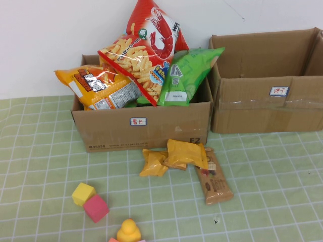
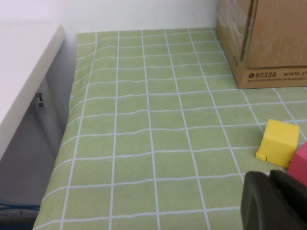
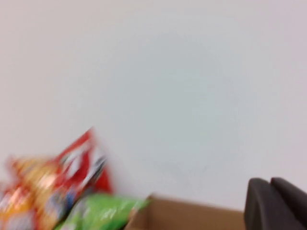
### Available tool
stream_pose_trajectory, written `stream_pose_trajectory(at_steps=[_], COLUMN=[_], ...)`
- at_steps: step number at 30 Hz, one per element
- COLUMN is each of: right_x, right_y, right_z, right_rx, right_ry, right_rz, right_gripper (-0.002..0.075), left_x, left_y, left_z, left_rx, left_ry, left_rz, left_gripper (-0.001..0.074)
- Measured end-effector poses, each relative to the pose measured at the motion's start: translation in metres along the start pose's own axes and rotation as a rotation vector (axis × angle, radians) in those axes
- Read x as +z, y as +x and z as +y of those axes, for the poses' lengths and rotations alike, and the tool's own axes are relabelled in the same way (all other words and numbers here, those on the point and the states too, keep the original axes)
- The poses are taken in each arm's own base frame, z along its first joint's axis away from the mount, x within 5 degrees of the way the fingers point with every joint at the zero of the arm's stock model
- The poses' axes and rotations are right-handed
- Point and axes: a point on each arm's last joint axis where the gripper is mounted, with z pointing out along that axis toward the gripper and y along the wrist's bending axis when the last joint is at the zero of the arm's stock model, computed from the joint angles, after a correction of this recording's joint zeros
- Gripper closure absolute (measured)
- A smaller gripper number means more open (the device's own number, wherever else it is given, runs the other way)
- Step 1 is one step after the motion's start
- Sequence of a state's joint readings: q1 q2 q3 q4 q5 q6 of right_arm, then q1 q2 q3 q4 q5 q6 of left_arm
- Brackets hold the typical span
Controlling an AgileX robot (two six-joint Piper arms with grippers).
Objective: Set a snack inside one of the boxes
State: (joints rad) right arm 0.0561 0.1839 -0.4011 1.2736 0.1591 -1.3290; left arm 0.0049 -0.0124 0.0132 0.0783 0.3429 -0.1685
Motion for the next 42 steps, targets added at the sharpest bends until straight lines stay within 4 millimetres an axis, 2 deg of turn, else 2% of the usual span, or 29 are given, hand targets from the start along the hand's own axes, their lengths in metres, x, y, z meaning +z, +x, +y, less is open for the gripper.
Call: stream_pose_trajectory(at_steps=[6, 8, 12, 15, 20, 24, 29, 31, 36, 42], right_x=[-0.007, -0.008, -0.010, -0.013, -0.019, -0.016, -0.026, -0.032, -0.039, -0.039], right_y=[-0.007, -0.008, 0.002, 0.012, 0.025, 0.047, 0.084, 0.099, 0.127, 0.154], right_z=[-0.008, -0.012, -0.022, -0.023, -0.017, -0.004, 0.002, 0.000, -0.004, -0.009], right_rx=[0.158, 0.260, 0.418, 0.434, 0.318, 0.172, 0.227, 0.247, 0.211, 0.151], right_ry=[0.121, 0.161, 0.267, 0.296, 0.258, 0.178, 0.222, 0.282, 0.320, 0.326], right_rz=[-0.087, -0.114, -0.116, -0.109, -0.097, 0.046, 0.427, 0.522, 0.593, 0.544], right_gripper=[0.0728, 0.0728, 0.0728, 0.0728, 0.0728, 0.0728, 0.0728, 0.0728, 0.0728, 0.0728], left_x=[0.000, 0.000, 0.000, 0.000, 0.000, 0.000, 0.000, 0.000, 0.000, 0.000], left_y=[0.000, 0.000, 0.000, 0.000, 0.000, 0.000, 0.000, 0.000, 0.000, 0.000], left_z=[0.000, 0.000, 0.000, 0.000, 0.000, 0.000, 0.000, 0.000, 0.000, 0.000], left_rx=[0.000, 0.000, 0.000, 0.000, 0.000, 0.000, 0.000, 0.000, 0.000, 0.000], left_ry=[0.000, 0.000, 0.000, 0.000, 0.000, 0.000, 0.000, 0.000, 0.000, 0.000], left_rz=[0.000, 0.000, 0.000, 0.000, -0.002, -0.002, -0.002, -0.002, -0.002, -0.002], left_gripper=[0.0736, 0.0736, 0.0736, 0.0736, 0.0736, 0.0736, 0.0736, 0.0736, 0.0736, 0.0736])
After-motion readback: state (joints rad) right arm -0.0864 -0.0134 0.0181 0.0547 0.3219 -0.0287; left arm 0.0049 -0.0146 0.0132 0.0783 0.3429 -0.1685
